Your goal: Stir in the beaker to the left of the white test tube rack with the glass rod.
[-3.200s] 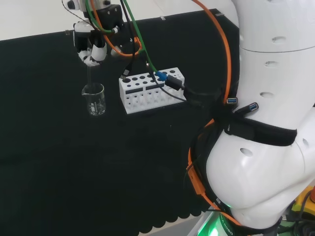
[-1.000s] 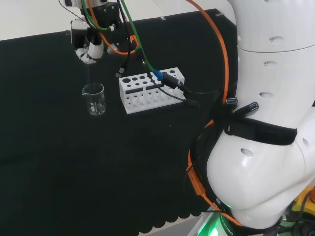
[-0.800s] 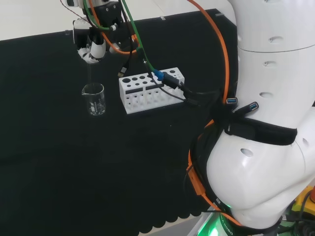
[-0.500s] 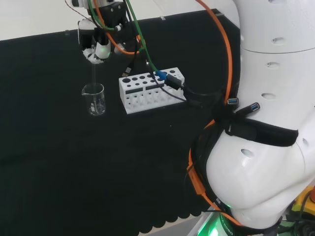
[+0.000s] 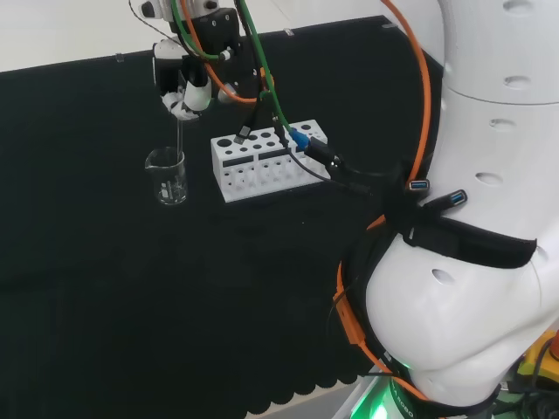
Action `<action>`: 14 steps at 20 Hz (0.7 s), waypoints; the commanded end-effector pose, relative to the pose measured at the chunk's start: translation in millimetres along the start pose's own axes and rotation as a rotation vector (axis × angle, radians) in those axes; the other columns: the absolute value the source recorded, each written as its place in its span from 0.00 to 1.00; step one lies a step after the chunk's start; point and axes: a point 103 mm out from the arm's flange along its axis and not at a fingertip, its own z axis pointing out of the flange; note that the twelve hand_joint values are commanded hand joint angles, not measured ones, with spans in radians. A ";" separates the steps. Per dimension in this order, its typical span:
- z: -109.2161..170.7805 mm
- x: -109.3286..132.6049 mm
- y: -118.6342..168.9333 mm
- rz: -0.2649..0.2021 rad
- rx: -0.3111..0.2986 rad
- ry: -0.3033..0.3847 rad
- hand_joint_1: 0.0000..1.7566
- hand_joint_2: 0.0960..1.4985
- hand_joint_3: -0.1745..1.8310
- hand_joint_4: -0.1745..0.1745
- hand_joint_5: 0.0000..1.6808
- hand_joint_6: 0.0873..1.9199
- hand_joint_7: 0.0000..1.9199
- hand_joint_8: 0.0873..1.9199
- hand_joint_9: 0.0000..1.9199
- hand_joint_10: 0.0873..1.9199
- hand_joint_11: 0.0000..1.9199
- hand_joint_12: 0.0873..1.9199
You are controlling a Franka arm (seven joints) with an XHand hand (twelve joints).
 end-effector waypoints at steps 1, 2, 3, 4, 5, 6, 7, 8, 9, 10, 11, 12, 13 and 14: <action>-0.2 25.1 0.3 -0.025 -0.016 -0.007 0.75 0.35 0.51 0.00 0.69 0.45 0.64 0.45 0.90 0.25 0.84 0.35; -0.5 28.0 2.4 -0.031 -0.018 -0.003 0.75 0.35 0.51 0.00 0.69 0.45 0.64 0.45 0.90 0.25 0.84 0.35; -0.7 30.3 4.8 -0.036 -0.016 -0.002 0.75 0.35 0.51 0.00 0.69 0.45 0.64 0.45 0.90 0.25 0.84 0.35; -0.9 32.3 7.5 -0.041 -0.015 -0.001 0.75 0.35 0.51 0.00 0.69 0.45 0.64 0.45 0.90 0.25 0.84 0.35; -1.4 33.9 10.2 -0.045 -0.016 0.002 0.75 0.35 0.51 0.00 0.69 0.45 0.64 0.45 0.90 0.25 0.84 0.35; -1.9 35.1 12.3 -0.048 -0.018 0.005 0.75 0.35 0.51 0.00 0.69 0.45 0.64 0.45 0.90 0.25 0.84 0.35; -2.7 35.8 13.9 -0.050 -0.019 0.005 0.75 0.35 0.51 0.00 0.69 0.45 0.64 0.45 0.90 0.25 0.84 0.35; -3.7 36.5 15.1 -0.050 -0.021 0.003 0.75 0.35 0.51 0.00 0.69 0.45 0.64 0.45 0.90 0.25 0.84 0.35; -4.8 36.4 15.6 -0.049 -0.023 0.001 0.75 0.35 0.51 0.00 0.69 0.45 0.64 0.45 0.90 0.25 0.84 0.35; -6.0 35.7 15.5 -0.046 -0.025 0.001 0.75 0.35 0.51 0.00 0.69 0.45 0.64 0.45 0.90 0.25 0.84 0.35; -7.4 34.7 14.7 -0.041 -0.032 0.003 0.75 0.35 0.51 0.00 0.69 0.45 0.64 0.45 0.90 0.25 0.84 0.35; -8.6 33.7 13.5 -0.038 -0.036 0.001 0.75 0.35 0.51 0.00 0.69 0.45 0.64 0.45 0.90 0.25 0.84 0.35; -9.4 33.1 12.1 -0.034 -0.039 -0.002 0.75 0.35 0.51 0.00 0.69 0.45 0.64 0.45 0.90 0.25 0.84 0.35; -9.6 32.8 10.7 -0.033 -0.039 -0.002 0.75 0.35 0.51 0.00 0.69 0.45 0.64 0.45 0.90 0.25 0.84 0.35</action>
